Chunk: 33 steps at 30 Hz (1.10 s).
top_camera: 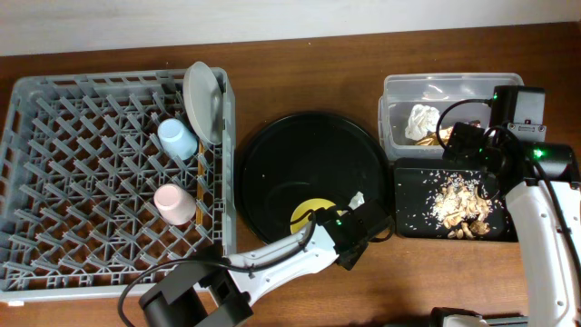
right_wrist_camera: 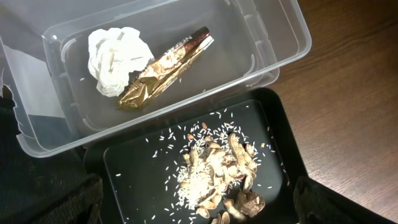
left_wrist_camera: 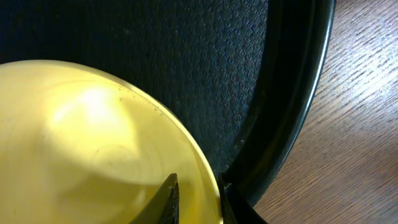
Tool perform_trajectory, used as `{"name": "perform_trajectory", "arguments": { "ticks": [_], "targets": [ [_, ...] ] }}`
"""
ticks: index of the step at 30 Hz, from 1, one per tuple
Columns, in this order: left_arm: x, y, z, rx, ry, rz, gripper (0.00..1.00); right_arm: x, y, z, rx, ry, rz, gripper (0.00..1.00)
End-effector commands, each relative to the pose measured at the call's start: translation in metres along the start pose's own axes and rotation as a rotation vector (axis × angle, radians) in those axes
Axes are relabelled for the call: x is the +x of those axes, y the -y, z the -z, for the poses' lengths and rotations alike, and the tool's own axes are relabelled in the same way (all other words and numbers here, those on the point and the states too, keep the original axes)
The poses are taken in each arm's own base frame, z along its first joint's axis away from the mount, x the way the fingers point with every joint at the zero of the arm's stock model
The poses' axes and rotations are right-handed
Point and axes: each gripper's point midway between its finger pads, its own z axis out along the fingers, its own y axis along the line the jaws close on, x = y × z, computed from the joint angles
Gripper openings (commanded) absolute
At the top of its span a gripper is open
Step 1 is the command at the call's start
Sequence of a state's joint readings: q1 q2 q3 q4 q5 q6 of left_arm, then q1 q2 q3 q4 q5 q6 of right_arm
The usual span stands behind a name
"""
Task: Sort waste into correct bins and load items into the dishwasher rack
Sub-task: 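Reach the left gripper to the yellow bowl and grip its rim, then lift the yellow bowl with the left gripper over the rack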
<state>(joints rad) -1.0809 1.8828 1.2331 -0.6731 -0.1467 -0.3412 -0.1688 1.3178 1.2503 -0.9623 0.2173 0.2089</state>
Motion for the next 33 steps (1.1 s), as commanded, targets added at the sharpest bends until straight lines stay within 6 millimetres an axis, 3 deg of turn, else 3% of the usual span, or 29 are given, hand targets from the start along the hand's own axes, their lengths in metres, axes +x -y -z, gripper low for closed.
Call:
{"name": "perform_trajectory", "arguments": {
  "ticks": [1, 4, 5, 6, 10, 12, 14, 18, 22, 27, 30, 33],
  "targets": [
    [-0.006, 0.001, 0.013, 0.01, 0.027, 0.004, 0.2, -0.003, 0.003, 0.001, 0.015, 0.008, -0.004, 0.99],
    [-0.006, 0.001, 0.013, 0.01, 0.026, 0.004, 0.19, -0.003, 0.003, 0.001, 0.015, 0.008, -0.003, 0.99],
    [-0.006, 0.001, 0.013, 0.01, 0.026, 0.004, 0.04, -0.003, 0.003, 0.001, 0.015, 0.008, -0.003, 0.99],
    [-0.006, 0.001, 0.013, 0.01, 0.026, 0.004, 0.01, -0.003, 0.003, 0.001, 0.015, 0.008, -0.003, 0.99],
    [-0.011, 0.002, 0.018, 0.016, 0.043, -0.01, 0.0, -0.003, 0.003, 0.001, 0.015, 0.008, -0.003, 0.99],
    [-0.025, 0.002, 0.034, 0.026, 0.088, -0.056, 0.0, -0.003, 0.003, 0.001, 0.015, 0.008, -0.003, 0.99],
    [-0.044, -0.008, 0.063, 0.031, 0.136, -0.034, 0.0, -0.003, 0.003, 0.001, 0.015, 0.008, -0.003, 0.99],
    [-0.082, -0.064, 0.151, 0.027, 0.244, 0.04, 0.0, -0.003, 0.003, 0.001, 0.015, 0.008, -0.004, 0.99],
    [-0.1, -0.113, 0.225, 0.195, 0.358, 0.096, 0.0, -0.003, 0.003, 0.001, 0.015, 0.008, -0.003, 0.99],
    [-0.089, -0.163, 0.271, 0.568, 0.466, 0.177, 0.0, -0.003, 0.003, 0.001, 0.015, 0.008, -0.003, 0.99],
    [-0.075, -0.192, 0.28, 0.728, 0.505, 0.225, 0.0, -0.003, 0.003, 0.001, 0.015, 0.008, -0.003, 0.99],
    [-0.06, -0.226, 0.274, 0.811, 0.518, 0.309, 0.0, -0.003, 0.003, 0.001, 0.015, 0.008, -0.003, 0.99]
  ]
}}
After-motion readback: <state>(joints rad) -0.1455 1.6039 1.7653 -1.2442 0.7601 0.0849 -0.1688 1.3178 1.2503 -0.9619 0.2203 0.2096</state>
